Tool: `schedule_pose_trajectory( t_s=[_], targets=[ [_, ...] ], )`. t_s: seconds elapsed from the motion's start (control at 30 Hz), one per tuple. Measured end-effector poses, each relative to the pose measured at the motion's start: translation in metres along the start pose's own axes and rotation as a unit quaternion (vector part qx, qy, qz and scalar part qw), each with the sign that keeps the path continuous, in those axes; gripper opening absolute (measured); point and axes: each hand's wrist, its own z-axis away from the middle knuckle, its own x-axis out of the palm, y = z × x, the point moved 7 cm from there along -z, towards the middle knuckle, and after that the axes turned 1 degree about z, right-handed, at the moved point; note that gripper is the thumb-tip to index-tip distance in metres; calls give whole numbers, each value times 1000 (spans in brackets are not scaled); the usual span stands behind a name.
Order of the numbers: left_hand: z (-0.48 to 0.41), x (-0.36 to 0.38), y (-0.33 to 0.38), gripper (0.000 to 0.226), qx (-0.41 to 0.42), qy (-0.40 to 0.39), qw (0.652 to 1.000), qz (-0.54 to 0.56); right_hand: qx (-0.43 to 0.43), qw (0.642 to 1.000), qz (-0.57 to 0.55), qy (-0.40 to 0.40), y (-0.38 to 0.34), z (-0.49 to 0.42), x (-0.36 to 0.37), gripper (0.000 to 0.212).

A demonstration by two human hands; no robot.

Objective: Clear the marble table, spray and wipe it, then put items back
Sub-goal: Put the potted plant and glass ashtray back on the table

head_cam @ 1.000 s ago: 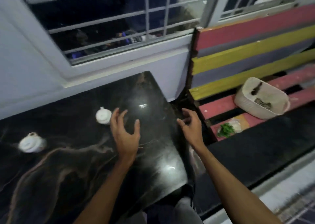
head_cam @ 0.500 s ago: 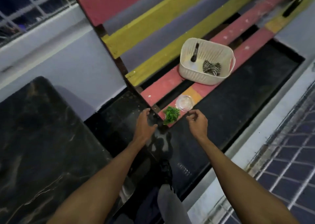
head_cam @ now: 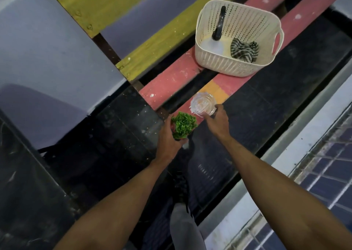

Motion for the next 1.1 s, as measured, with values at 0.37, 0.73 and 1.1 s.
schedule_pose_trajectory(
  t_s=[0.37,0.73,1.1],
  targets=[
    [-21,7,-9,77,38,55,998,3,28,995,-6,94,6,-28,7,31],
    [42,-126,27,65,89,174,979,54,-12,995,-65,75,-58,59,-12,23],
    [251,-443,36,59,132,381,912,78,-196,976,-87,-40,-247,330,83,25]
  ],
)
